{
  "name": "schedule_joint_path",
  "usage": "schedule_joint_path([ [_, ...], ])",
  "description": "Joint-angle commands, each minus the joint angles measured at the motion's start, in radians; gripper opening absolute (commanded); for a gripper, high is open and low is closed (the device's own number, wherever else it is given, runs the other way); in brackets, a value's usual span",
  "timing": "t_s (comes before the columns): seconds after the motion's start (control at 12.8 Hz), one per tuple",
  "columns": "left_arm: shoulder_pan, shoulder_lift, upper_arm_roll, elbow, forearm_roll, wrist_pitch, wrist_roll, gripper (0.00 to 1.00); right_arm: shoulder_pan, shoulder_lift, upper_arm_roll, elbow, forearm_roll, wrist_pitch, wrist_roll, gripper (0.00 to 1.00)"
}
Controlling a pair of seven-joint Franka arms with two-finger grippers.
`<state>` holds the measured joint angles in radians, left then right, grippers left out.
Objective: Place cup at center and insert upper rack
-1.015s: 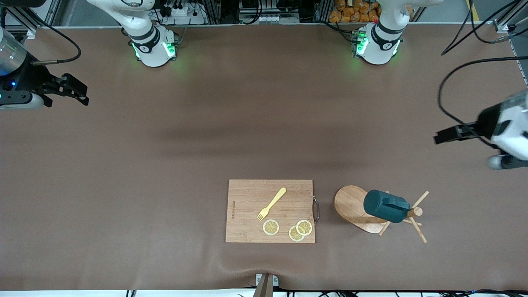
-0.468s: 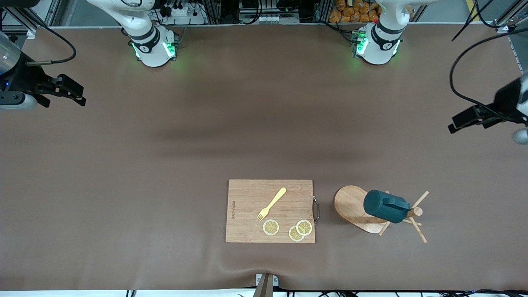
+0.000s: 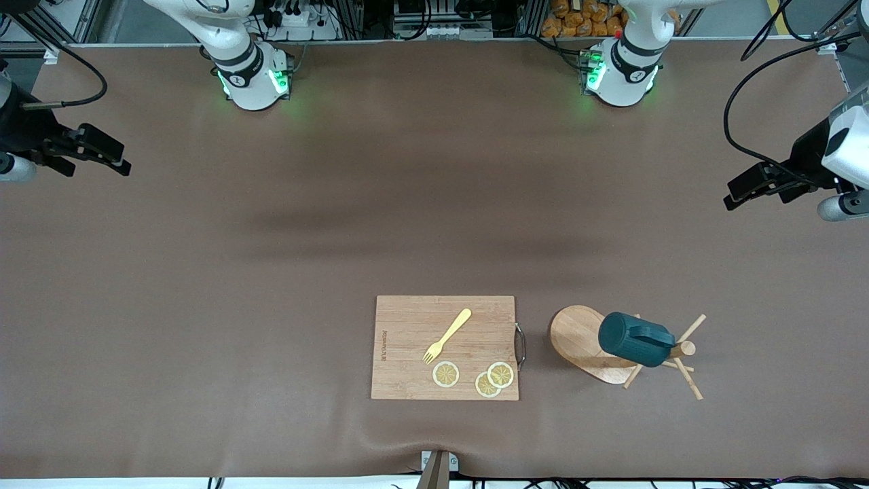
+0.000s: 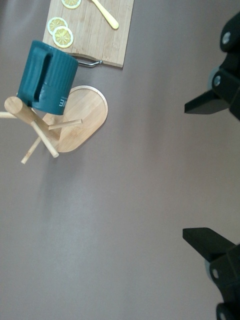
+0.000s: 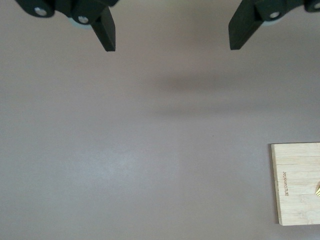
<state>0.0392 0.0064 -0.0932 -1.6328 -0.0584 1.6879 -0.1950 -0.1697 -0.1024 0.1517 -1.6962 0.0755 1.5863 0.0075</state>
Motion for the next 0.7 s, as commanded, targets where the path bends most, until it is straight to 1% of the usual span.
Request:
schedule_joint_path([
  [0.0, 0.007, -0.023, -0.019, 0.007, 0.031, 0.006, 0.0, 1.0, -0.005, -0.016, 0.008, -0.008, 0.017, -0.003, -0.006, 1.0],
  [0.16, 0.008, -0.026, -0.019, 0.024, 0.031, -0.048, -0.003, 1.0, -0.005, -0.016, 0.008, -0.006, 0.017, -0.003, -0.007, 1.0],
  [0.62, 0.014, -0.022, -0.007, 0.042, 0.032, -0.06, 0.006, 1.0, -0.002, -0.017, 0.014, -0.003, 0.017, -0.006, -0.007, 1.0],
])
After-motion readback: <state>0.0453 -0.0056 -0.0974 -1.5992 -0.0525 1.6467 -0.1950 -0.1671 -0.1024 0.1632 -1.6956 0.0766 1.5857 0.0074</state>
